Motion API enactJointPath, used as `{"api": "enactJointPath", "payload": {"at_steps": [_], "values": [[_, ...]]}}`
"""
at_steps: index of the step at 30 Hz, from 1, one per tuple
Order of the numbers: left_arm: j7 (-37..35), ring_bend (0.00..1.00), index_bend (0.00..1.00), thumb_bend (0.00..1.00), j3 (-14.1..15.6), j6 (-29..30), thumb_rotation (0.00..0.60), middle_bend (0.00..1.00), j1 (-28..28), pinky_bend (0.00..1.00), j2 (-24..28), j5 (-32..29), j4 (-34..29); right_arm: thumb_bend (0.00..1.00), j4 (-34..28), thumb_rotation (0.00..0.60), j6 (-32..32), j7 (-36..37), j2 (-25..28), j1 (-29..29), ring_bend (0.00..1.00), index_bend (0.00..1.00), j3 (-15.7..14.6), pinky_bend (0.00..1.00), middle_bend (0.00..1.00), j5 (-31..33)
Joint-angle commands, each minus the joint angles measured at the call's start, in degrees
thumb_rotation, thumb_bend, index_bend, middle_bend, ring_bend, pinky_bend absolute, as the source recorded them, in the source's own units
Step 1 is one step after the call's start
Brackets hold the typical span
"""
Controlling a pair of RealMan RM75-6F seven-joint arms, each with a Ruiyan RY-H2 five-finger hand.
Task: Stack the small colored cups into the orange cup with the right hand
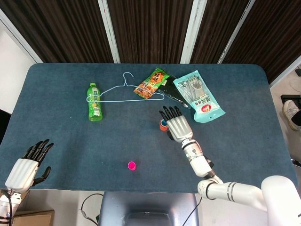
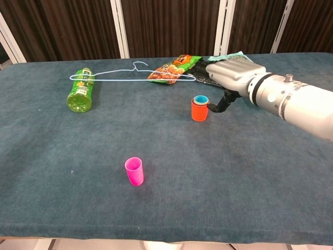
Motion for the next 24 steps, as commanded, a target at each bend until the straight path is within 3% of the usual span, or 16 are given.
{"api": "enactJointPath", "payload": {"at_steps": [1,7,24], "values": [[0.21,0.00,0.00,0.44,0.02,-0.26,0.600,0.00,-0.14,0.15,-0.14,0.02,-0.03,0.49,-8.82,0.600,-0.88,3.81,3.68,-1.61,0.00,0.00,-4.14,0.00,0.00,-6.64],[0.55,0.00,0.00,0.44,0.13,-0.22,0.600,0.00,-0.16,0.15,-0.23,0.27,-0.14,0.49,-13.00,0.600,-4.33,4.61,2.44,-0.39,0.00,0.12,-8.14,0.00,0.00,-12.62],[-1.49,0.00,0.00,0.44,0.27,1.72,0.600,0.00,0.61,0.15,0.76,0.97,0.08,0.49,-7.75,0.600,-8.13,3.07,-6.03,3.22,0.00,0.41,-6.44,0.00,0.00,-8.48]]}}
